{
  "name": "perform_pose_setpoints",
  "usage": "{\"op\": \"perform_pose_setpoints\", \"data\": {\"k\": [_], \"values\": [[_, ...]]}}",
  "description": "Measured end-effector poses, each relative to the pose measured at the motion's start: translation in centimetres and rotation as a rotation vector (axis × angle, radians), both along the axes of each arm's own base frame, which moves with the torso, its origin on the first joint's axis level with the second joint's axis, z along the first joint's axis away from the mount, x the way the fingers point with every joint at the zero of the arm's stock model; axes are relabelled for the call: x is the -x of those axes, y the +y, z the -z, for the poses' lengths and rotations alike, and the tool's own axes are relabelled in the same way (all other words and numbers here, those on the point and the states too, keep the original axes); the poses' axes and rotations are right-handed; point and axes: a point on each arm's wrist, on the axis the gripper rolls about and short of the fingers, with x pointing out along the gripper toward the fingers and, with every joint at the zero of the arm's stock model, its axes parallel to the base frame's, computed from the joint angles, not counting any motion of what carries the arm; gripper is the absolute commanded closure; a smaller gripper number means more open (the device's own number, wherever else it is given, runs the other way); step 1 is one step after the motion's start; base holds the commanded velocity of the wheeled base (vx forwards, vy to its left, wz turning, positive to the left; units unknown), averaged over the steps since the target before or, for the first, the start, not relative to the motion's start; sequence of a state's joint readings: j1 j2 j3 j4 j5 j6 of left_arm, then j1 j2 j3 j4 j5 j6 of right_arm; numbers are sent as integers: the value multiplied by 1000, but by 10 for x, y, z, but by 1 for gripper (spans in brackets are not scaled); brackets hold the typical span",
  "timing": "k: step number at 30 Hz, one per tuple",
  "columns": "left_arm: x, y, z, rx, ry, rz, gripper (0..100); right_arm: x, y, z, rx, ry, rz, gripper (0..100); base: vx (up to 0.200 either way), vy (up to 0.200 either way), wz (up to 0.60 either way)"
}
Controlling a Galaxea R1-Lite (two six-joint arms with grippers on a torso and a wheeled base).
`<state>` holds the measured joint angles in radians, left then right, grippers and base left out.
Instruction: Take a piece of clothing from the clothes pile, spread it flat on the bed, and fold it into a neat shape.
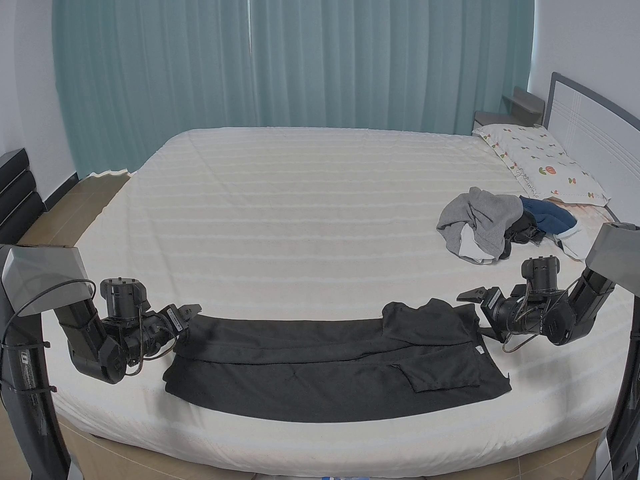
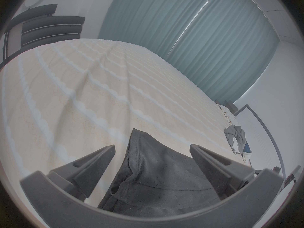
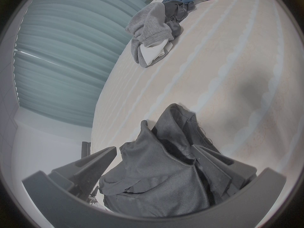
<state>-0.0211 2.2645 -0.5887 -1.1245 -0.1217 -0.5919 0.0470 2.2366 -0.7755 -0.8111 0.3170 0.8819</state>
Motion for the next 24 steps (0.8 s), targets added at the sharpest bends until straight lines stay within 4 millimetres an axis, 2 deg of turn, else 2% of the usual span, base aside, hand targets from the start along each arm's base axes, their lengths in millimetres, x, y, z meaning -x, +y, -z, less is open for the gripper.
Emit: {"op": "perform_pose_setpoints", "data": {"k": [5, 12, 23, 24], "values": [[-4, -1, 0, 6, -7, 19, 0, 1, 2, 1, 0, 6, -5, 0, 0, 0, 0], [-8, -1, 5, 38, 23, 141, 0, 2, 4, 3, -2, 14, -9, 0, 0, 0, 0], [-7, 5, 12, -49, 48, 217, 0, 3, 4, 5, -4, 22, -7, 0, 0, 0, 0], [-7, 5, 12, -50, 48, 217, 100, 3, 3, 5, -4, 22, -7, 0, 0, 0, 0]]}}
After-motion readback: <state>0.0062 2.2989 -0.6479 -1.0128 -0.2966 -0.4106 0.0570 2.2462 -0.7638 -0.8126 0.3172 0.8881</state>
